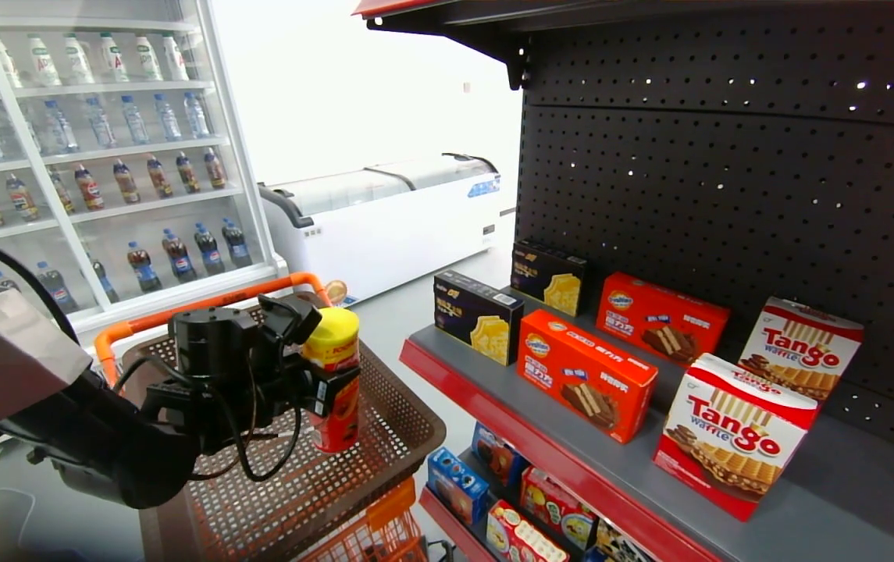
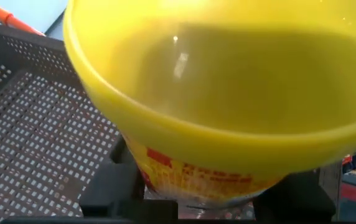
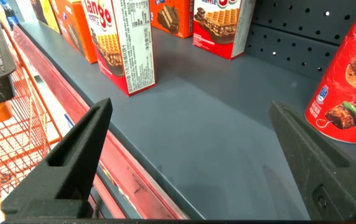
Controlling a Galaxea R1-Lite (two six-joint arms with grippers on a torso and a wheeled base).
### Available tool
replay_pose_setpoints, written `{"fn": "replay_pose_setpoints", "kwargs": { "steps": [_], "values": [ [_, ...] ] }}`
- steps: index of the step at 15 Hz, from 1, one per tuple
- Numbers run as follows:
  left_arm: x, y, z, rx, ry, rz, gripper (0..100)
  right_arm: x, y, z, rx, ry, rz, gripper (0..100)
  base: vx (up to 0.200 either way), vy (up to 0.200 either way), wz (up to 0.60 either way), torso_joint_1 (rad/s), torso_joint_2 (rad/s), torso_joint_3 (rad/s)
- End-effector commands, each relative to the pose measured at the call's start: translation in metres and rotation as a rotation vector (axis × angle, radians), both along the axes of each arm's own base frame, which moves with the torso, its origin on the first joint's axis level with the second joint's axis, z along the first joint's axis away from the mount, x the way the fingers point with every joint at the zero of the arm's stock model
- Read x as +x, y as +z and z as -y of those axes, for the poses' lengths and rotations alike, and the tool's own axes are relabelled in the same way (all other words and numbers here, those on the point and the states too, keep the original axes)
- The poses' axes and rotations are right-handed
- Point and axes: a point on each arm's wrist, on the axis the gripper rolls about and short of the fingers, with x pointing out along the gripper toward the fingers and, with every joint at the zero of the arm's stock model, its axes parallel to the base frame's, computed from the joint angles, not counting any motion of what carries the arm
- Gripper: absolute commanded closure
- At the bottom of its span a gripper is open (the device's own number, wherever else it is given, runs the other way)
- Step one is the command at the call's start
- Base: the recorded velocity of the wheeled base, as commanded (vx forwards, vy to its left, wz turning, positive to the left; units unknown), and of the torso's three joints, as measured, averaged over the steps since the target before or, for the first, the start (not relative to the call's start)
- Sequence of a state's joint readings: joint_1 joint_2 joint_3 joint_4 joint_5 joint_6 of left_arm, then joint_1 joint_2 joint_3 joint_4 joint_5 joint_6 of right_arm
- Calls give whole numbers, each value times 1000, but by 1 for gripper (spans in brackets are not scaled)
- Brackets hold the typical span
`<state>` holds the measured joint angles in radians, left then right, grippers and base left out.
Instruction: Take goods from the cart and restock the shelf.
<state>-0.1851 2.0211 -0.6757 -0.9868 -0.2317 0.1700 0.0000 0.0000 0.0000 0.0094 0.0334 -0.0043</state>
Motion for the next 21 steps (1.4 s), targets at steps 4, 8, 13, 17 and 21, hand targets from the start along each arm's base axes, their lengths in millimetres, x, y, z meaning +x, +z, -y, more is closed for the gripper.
{"fn": "replay_pose_setpoints", "kwargs": {
  "steps": [4, 8, 13, 17, 21],
  "values": [
    [-16, 41, -1, -25, -1, 98, 100, 0, 0, 0, 0, 0, 0, 0, 0, 0, 0, 0, 0, 0],
    [-28, 72, -7, -49, -11, 183, 100, 0, 0, 0, 0, 0, -1, 0, 0, 0, 0, 0, 0, 0],
    [-56, 105, 8, -155, -58, 216, 100, 0, 0, 0, 0, 0, 0, 0, 0, 0, 0, 0, 0, 0],
    [-75, 107, 22, -141, -118, 222, 100, 0, 0, 0, 0, 0, -1, 0, 0, 0, 0, 0, 0, 0],
    [-101, 107, 39, -136, -199, 177, 100, 0, 0, 0, 0, 0, -1, 0, 0, 0, 0, 0, 0, 0]
  ]
}}
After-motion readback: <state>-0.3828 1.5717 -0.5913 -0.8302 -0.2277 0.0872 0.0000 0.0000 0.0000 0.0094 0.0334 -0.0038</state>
